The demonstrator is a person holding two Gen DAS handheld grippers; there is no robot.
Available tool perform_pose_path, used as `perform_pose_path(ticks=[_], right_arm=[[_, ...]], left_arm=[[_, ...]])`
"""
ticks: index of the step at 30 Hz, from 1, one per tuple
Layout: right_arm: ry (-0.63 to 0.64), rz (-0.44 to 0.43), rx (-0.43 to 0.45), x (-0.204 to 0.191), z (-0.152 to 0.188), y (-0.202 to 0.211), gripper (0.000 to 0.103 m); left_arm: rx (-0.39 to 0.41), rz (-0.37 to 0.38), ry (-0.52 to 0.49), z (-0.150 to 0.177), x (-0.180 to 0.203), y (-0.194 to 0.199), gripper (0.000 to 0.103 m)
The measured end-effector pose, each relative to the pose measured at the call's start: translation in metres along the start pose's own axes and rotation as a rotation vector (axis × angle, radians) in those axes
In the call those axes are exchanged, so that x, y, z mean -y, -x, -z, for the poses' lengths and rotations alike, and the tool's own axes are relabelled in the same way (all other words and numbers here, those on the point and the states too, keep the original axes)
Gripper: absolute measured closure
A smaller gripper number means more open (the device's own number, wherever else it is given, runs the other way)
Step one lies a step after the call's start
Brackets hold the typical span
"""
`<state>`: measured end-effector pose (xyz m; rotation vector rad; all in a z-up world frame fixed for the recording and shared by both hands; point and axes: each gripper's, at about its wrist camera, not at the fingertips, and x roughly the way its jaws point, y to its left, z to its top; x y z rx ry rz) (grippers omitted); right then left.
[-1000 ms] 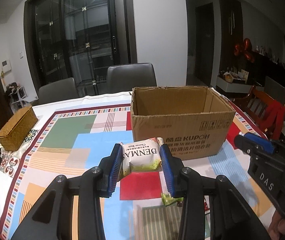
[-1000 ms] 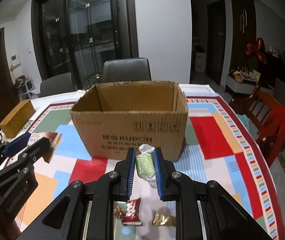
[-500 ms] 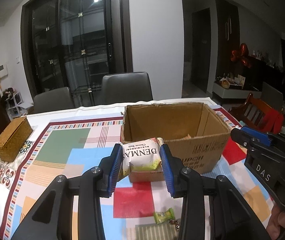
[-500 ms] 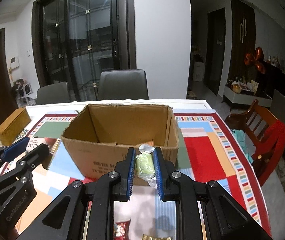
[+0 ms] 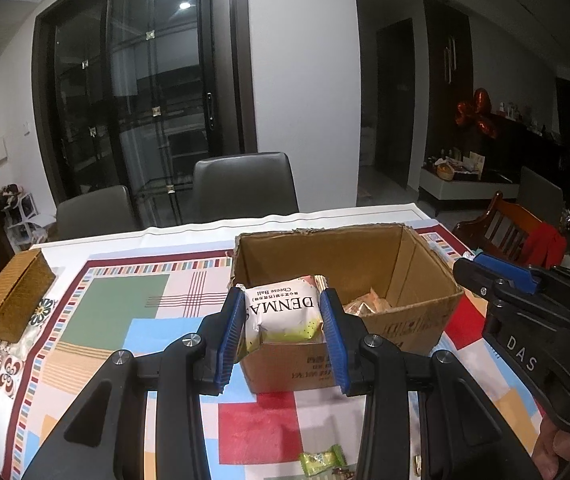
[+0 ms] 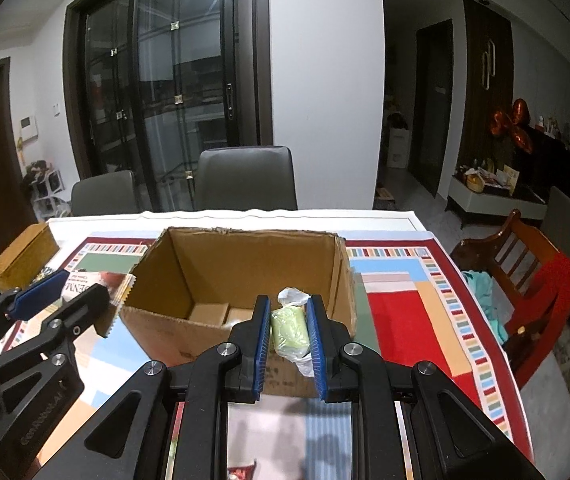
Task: Organize snacks
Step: 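Lift both held snacks and carry them over the cardboard box, then open both tools to drop the DENMAS packet and green candy into the box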
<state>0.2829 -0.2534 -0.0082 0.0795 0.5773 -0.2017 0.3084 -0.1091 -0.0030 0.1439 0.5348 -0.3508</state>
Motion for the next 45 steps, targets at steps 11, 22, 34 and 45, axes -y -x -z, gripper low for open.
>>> perform_pose_path(ticks=[11,22,34,45], right_arm=[[0.01,-0.016,-0.005,0.001,-0.016,-0.023,0.083],[0.014,-0.033,-0.028,-0.001,-0.026,-0.049,0.083],[0.033,-0.045,-0.051,-0.003,-0.038,-0.067,0.082],[0.025,-0.005,-0.042,0.002,-0.037,-0.062,0.05]], left_arm=[[-0.015,0.016,0.002,-0.014,-0.004,-0.029,0.064],[-0.031,0.021,-0.006,-0.024,-0.008,-0.057,0.064],[-0.079,0.05,-0.002,-0.025,-0.008,-0.075,0.061],[-0.068,0.02,-0.005,-0.026,-0.011,-0.067,0.041]])
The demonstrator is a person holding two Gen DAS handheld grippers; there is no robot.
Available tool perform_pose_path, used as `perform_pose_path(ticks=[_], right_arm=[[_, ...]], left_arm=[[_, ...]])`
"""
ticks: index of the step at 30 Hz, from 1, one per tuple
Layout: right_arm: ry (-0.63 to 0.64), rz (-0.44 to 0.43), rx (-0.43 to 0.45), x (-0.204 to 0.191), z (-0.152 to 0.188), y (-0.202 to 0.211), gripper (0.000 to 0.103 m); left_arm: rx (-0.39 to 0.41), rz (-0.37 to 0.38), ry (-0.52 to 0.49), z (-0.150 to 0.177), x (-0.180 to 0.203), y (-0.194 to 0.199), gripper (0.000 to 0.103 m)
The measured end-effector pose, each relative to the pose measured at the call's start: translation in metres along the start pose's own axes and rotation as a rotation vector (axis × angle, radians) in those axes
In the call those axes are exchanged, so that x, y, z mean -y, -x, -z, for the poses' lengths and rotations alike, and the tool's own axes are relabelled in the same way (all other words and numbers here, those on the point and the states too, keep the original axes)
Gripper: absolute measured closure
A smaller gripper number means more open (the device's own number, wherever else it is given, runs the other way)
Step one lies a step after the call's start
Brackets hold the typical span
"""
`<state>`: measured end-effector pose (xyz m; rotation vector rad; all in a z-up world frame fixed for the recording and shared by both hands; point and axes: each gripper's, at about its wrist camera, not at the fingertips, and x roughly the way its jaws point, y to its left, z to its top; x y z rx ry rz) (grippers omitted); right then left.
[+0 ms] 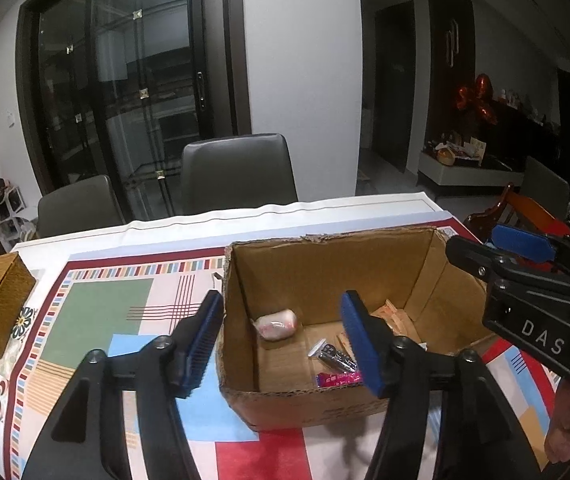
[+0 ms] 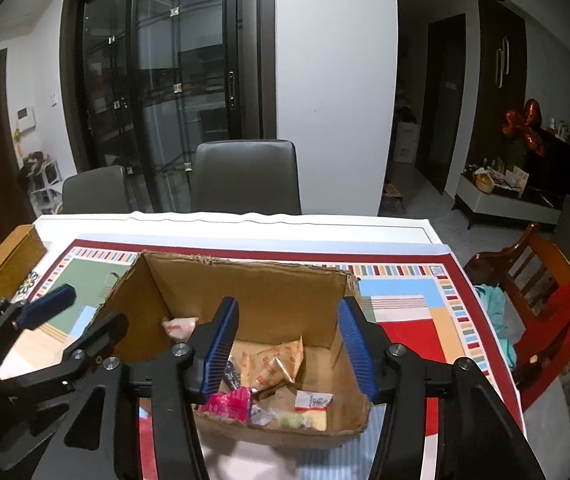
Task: Organize snacks
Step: 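Open both tools to drop the DENMAS packet and green candy into the box, then move both open tools back down to the remaining snack pile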
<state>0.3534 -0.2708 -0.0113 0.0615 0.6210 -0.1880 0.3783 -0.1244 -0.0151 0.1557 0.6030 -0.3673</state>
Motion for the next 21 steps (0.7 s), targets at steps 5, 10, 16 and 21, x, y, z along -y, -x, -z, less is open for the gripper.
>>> perform_pose_path(ticks=[5,10,16,21], right_arm=[[-0.001,0.011,0.011,0.0,0.0,0.009,0.044],[-0.005,0.012,0.016,0.002,0.002,0.024,0.044],[0.0,0.024,0.028,0.003,0.012,0.048,0.044],[0.012,0.037,0.028,0.003,0.021,0.064,0.044]], left_arm=[[0.009,-0.007,0.004,0.001,0.0,0.009,0.039],[0.008,-0.014,0.005,0.004,0.001,0.024,0.039],[0.035,-0.016,-0.009,0.007,0.007,0.046,0.039],[0.05,-0.023,0.0,0.015,0.008,0.064,0.039]])
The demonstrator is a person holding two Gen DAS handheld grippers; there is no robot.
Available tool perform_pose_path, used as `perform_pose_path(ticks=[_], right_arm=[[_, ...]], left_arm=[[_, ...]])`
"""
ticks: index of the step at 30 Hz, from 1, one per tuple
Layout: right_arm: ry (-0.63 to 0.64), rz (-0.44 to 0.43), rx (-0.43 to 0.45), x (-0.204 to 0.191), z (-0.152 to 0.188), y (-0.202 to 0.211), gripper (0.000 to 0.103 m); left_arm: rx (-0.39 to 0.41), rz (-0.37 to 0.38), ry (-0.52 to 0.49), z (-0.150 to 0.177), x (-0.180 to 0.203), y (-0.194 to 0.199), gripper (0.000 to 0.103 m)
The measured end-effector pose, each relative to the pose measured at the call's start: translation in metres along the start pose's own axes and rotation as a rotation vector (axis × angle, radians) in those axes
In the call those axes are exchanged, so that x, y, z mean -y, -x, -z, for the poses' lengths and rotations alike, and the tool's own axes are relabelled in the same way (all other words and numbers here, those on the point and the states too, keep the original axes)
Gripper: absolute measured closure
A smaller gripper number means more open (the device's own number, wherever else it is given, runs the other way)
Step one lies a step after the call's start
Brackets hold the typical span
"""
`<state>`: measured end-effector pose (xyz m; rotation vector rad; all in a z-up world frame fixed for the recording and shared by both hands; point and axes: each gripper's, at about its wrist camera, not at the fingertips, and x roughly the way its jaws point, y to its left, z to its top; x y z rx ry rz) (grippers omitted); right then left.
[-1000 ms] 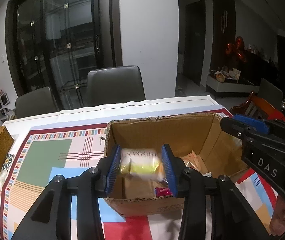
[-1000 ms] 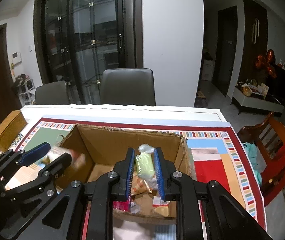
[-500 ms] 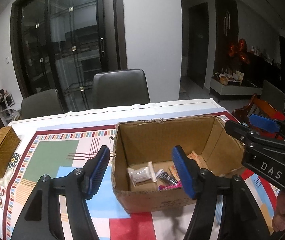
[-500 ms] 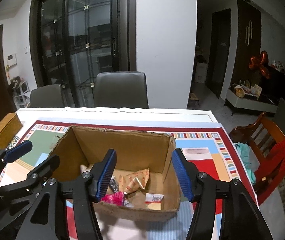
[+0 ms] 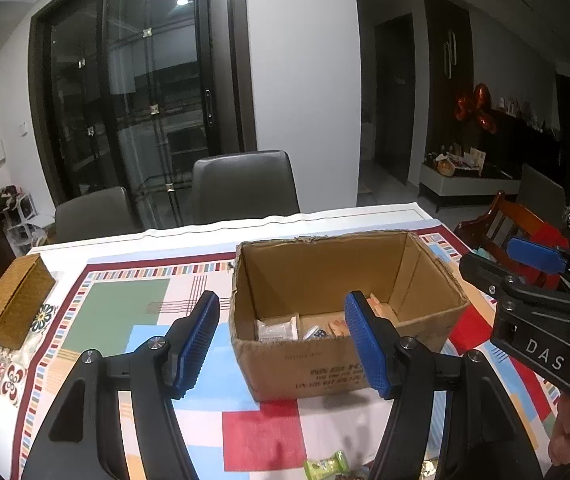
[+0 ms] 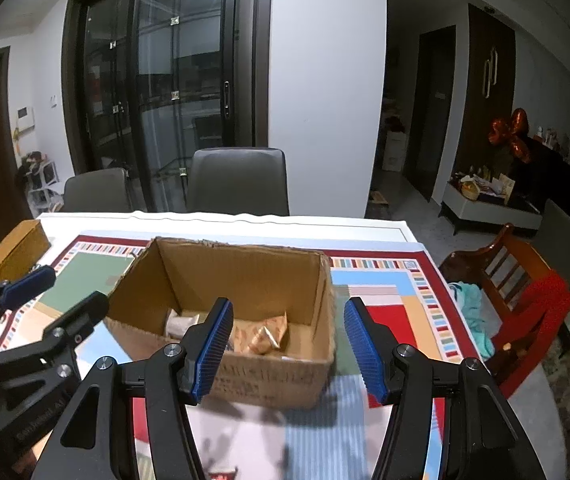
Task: Organize snacks
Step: 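Move both open tools back down to the remaining snack pile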
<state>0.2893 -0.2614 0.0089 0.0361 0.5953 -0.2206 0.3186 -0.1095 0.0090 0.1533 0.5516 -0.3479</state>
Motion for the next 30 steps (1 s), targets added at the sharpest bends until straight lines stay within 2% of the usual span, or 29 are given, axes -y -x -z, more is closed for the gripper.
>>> perform_pose_path(ticks=[6,30], right_arm=[[0.0,0.006,0.008,0.0,0.009,0.019,0.044],[-0.061,0.045,-0.04,0.015,0.071,0.045,0.044]], left_arm=[[-0.002,-0.003,0.001,0.013,0.001,0.016,0.039],[-0.052,0.048,-0.021,0.069,0.018,0.048,0.039]])
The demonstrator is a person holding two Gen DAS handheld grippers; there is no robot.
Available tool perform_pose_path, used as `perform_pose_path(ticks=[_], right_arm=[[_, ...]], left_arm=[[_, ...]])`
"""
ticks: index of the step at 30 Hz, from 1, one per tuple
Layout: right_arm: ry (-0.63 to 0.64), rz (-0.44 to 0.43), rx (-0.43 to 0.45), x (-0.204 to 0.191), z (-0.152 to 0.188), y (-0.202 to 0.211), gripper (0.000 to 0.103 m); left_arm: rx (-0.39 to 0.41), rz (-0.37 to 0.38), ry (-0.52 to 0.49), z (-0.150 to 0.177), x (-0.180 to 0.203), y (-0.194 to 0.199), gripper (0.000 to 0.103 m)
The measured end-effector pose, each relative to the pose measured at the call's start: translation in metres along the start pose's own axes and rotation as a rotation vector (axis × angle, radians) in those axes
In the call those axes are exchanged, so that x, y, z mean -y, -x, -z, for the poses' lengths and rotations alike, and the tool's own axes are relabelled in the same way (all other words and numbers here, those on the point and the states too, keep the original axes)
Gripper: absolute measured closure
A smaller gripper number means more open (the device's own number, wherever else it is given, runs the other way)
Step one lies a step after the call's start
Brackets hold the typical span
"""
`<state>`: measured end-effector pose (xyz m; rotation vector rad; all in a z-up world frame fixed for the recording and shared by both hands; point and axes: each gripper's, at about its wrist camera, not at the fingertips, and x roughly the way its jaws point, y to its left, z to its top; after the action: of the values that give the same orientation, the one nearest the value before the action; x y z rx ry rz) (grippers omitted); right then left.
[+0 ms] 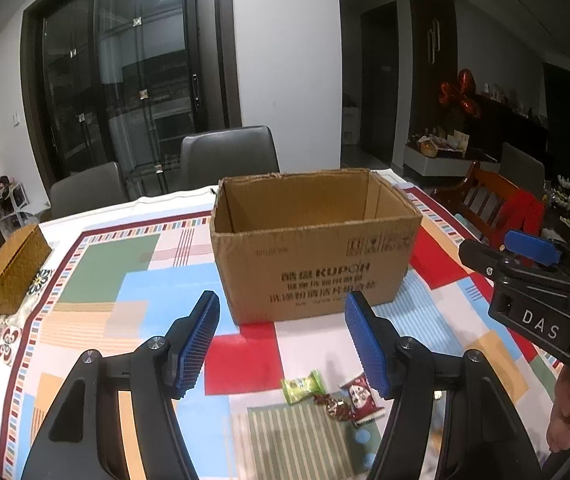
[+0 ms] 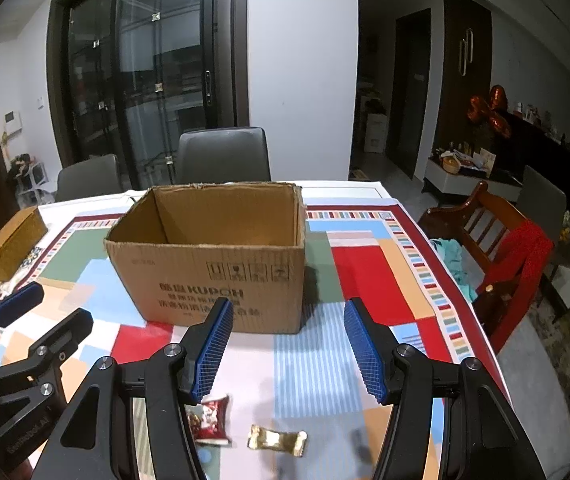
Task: Organize snacks
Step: 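Move both open tools back down to the remaining snack pile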
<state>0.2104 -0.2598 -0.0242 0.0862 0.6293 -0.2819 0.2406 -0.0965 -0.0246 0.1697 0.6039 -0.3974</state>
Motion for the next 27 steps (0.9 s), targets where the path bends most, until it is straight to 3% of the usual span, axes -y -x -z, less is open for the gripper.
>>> perform_pose_path(ticks=[27], right_arm=[[0.042,-0.014,-0.087,0.0,0.058,-0.015,0.044]], left_arm=[[-0.117,0.008,0.025,0.066,0.018,-0.024,0.042]])
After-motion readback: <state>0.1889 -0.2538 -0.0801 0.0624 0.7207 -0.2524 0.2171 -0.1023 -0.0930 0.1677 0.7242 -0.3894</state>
